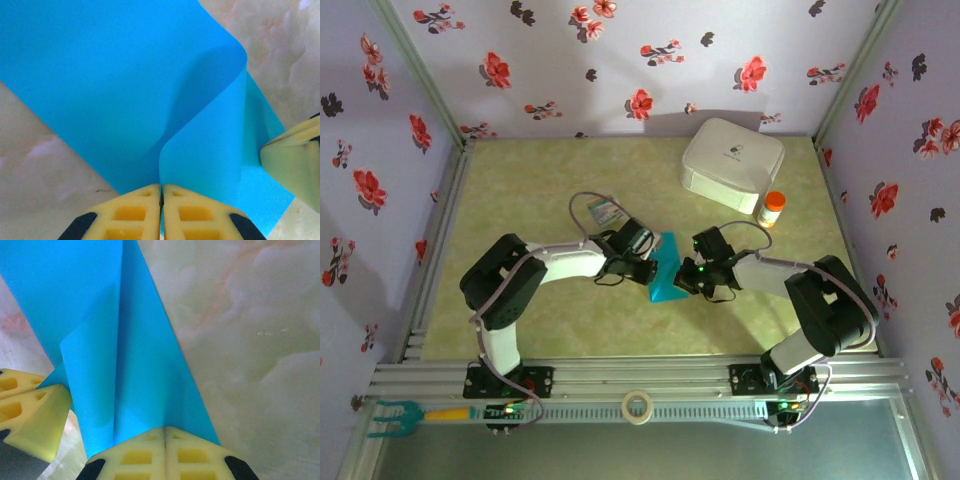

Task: Fold a paper plane with a square sheet of paper (pick it up from the middle)
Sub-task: Fold the triangle a second time at the center of the table.

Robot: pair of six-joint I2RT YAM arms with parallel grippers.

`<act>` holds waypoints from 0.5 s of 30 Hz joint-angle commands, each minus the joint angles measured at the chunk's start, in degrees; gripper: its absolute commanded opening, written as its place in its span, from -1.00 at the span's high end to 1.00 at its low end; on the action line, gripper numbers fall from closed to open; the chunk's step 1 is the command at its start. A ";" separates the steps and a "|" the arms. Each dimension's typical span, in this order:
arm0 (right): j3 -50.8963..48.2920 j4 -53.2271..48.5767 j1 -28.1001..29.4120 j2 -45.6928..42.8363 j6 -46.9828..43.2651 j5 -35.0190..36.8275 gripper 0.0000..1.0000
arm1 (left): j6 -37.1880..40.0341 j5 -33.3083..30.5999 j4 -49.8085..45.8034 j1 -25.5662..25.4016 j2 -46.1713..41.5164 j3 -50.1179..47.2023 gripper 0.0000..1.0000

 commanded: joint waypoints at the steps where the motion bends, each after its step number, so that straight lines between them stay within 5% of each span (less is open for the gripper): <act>1: -0.07 -4.23 0.32 1.05 -1.31 3.00 0.94 | 1.87 -0.98 -1.67 0.10 0.19 1.43 0.81; 15: -0.37 -4.05 0.35 0.90 -1.34 3.15 0.94 | 2.71 -1.86 -1.40 0.28 0.95 1.52 0.79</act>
